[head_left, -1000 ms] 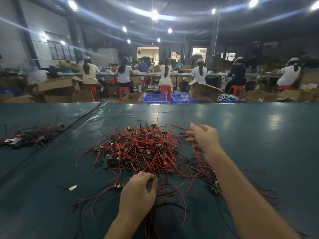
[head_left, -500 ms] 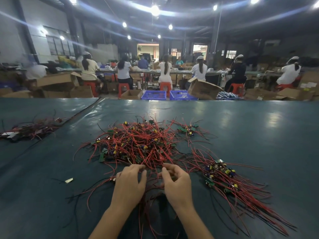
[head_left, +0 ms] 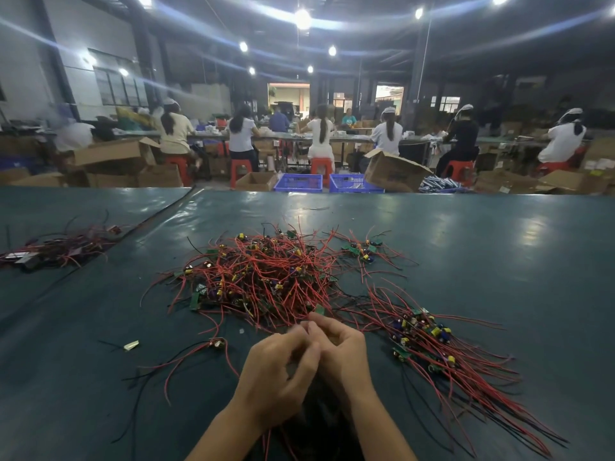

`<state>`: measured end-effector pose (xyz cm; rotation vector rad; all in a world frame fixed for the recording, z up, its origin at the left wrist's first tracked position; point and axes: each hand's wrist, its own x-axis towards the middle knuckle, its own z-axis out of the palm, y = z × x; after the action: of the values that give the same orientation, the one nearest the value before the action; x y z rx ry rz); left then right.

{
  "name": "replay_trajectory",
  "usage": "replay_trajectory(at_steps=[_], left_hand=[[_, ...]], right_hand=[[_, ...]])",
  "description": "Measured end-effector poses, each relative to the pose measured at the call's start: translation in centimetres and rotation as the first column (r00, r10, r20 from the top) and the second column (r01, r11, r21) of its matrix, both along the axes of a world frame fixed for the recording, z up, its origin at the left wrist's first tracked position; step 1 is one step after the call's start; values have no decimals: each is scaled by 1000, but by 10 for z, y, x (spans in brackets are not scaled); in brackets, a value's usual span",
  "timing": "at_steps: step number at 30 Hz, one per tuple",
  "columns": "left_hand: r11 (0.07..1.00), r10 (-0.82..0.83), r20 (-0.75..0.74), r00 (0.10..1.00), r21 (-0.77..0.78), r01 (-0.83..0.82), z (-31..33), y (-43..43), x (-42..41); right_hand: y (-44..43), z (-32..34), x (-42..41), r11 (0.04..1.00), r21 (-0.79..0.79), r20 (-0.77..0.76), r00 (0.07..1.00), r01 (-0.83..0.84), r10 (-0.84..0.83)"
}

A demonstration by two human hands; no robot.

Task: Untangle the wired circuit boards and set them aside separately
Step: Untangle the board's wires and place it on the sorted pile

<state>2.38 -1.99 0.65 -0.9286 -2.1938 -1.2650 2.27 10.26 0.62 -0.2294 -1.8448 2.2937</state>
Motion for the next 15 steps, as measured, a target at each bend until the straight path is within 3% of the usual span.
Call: replay_trajectory(at_steps=[2, 4, 5, 8, 9, 11, 15], left_hand=[[975, 71, 87, 994, 205, -87, 5, -1, -3], [930, 197, 91, 976, 299, -215, 10, -9, -11], [919, 255, 114, 960, 281, -278, 12, -15, -15], [928, 341, 311, 887, 42, -371, 14, -28, -26], [945, 286, 414, 864, 26, -325, 14, -30, -28], [967, 95, 585, 805, 139, -215, 19, -27, -26], [963, -128, 586, 800, 268, -42, 28, -23, -20]], right_hand=[[-1, 3, 5, 997, 75, -77, 997, 30, -24], [-4, 6, 12, 974, 204, -192, 980, 94, -54], [-6, 7, 14, 961, 251, -247, 968, 114, -50], [-12, 11, 22, 941, 323, -346, 938, 102, 17], [-13, 11, 23, 929, 355, -370, 928, 101, 40], [-15, 8, 23, 886, 452, -390, 916, 107, 88], [-20, 3, 24, 815, 571, -419, 888, 97, 188]])
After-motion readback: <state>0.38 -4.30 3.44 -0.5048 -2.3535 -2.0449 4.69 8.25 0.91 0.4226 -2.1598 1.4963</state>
